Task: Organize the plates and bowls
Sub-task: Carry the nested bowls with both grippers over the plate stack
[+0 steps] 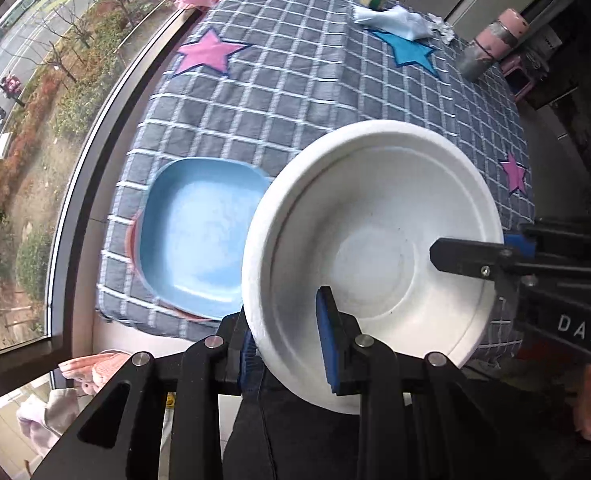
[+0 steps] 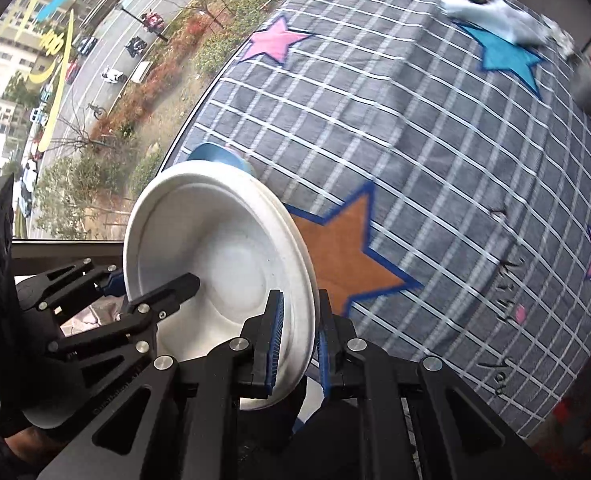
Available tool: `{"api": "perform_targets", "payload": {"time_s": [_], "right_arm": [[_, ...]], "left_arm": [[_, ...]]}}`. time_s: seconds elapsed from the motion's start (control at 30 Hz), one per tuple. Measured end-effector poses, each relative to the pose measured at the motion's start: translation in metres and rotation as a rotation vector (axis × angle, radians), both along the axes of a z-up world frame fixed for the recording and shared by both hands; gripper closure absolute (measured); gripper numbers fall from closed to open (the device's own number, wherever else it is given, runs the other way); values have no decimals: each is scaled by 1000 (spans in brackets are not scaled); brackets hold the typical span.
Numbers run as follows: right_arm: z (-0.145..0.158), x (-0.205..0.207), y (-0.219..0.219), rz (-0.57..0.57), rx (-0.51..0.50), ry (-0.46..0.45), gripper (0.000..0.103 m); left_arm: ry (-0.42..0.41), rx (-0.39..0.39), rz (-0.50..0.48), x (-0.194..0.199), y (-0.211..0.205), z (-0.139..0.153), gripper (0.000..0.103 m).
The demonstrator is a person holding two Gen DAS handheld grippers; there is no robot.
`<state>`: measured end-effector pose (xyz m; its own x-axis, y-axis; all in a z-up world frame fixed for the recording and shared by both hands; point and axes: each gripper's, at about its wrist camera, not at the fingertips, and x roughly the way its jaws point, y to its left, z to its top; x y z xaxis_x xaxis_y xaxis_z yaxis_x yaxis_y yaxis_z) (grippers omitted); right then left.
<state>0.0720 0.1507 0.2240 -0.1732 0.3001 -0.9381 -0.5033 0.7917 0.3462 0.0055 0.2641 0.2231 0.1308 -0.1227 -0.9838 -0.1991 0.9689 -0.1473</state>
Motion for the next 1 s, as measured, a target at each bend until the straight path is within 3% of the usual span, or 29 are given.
{"api": "perform_targets", "payload": {"time_s": [0.37,0.63,1.0], "right_arm": [[-1,-26,67,89,-33,-45,86],[-25,-39,73,78,-79,11,86],[-13,-29,91,64,-81,-27,86]], "left_arm": [[9,-45,61,-24,56,-13,74],[59,-62,9,-34,59,-31,74],[25,-31,-10,-21,76,-21,74]]}}
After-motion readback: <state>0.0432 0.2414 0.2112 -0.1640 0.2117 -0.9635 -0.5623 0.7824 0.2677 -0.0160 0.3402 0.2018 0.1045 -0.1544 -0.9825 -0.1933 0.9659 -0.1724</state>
